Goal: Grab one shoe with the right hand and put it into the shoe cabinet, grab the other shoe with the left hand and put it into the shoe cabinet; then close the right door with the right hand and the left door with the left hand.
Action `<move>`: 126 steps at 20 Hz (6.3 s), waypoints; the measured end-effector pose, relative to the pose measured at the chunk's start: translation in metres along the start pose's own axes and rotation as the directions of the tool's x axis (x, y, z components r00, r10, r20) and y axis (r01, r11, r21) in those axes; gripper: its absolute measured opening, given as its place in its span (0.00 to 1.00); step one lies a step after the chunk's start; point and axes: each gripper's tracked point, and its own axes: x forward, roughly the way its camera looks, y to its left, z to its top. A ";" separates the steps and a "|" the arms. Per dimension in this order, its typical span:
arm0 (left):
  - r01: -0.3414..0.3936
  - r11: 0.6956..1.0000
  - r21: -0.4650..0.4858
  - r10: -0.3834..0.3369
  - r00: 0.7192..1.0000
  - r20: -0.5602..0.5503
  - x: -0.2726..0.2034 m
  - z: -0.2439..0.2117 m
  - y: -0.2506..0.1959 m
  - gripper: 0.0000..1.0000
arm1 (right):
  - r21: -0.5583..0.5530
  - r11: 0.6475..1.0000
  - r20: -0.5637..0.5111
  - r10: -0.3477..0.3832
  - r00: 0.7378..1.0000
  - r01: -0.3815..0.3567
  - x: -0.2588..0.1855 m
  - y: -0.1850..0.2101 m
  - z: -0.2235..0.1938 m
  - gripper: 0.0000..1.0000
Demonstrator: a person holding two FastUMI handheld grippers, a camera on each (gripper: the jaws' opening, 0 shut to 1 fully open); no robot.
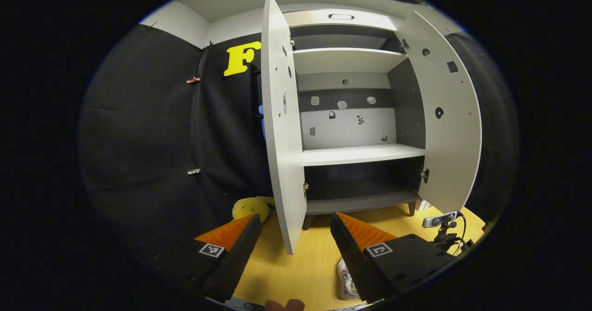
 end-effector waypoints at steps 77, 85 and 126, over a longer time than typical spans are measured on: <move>0.120 0.985 -0.122 -0.123 0.992 -0.016 0.053 0.011 -0.053 0.95 | -0.225 0.974 0.310 0.094 0.946 -0.023 0.065 0.069 0.521 0.98; 0.182 0.980 -0.082 -0.181 0.983 0.017 0.032 -0.017 -0.050 0.95 | -0.202 0.973 0.503 0.197 0.841 -0.107 -0.094 0.070 0.484 0.98; 0.294 0.955 0.036 -0.238 0.833 -0.499 0.103 -0.255 -0.120 0.05 | -0.186 0.982 0.517 0.060 0.854 0.043 -0.271 -0.076 0.353 0.98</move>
